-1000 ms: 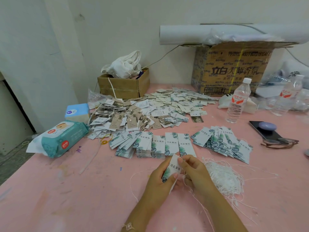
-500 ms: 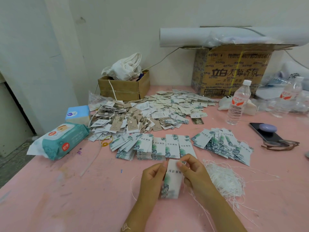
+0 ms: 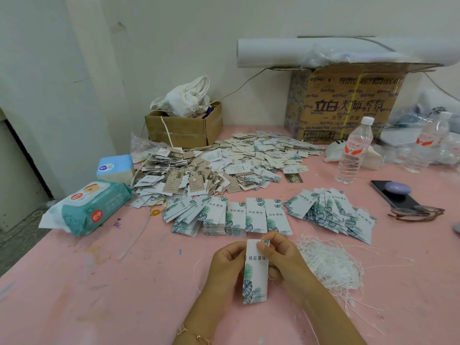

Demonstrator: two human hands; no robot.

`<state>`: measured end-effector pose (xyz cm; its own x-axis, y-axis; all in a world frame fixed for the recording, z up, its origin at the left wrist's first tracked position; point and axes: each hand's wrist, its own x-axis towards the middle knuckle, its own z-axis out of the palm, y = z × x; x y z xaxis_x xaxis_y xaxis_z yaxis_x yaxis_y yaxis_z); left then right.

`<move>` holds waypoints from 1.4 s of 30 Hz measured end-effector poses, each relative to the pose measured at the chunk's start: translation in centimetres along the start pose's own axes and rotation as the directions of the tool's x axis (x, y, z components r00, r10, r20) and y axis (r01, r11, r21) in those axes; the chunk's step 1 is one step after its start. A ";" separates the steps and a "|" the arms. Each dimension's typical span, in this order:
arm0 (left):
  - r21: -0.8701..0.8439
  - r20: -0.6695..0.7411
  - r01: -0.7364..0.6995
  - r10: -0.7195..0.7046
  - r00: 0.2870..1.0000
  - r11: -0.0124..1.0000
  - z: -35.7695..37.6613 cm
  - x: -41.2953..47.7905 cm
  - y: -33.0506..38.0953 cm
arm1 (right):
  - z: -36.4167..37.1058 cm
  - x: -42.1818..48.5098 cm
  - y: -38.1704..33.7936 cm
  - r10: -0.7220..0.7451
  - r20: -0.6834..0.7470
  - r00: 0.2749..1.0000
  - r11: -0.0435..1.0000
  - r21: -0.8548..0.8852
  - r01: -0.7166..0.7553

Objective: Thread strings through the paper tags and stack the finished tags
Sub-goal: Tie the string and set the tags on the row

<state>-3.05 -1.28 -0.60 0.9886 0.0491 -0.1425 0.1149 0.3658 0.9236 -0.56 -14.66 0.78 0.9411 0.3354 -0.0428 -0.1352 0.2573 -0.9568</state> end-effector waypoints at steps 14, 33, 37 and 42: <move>-0.048 -0.054 -0.047 0.044 0.998 0.998 -0.2 0.2 -0.3 | -0.1 0.1 -0.1 0.005 -0.064 0.998 1.000 -0.005 -0.005; -0.353 -0.299 -0.242 0.136 0.945 0.904 -1.9 1.8 -0.3 | -0.8 0.4 -1.0 -0.085 -0.229 0.970 0.948 0.282 0.149; -0.175 -0.336 -0.243 0.174 0.926 0.954 -1.9 1.4 -0.1 | -0.9 0.6 -0.6 -0.048 -0.264 0.963 0.951 0.284 0.125; 0.119 -0.386 -0.249 0.276 0.880 0.961 -1.8 1.2 -0.3 | -1.0 0.6 -0.4 -0.051 -0.270 0.962 0.959 0.255 0.122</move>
<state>-2.04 0.38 -1.66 0.8645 0.5027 -0.0077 -0.1246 0.2291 0.9654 0.42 -15.49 0.83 0.9954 0.0652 -0.0702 -0.0939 0.5192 -0.8495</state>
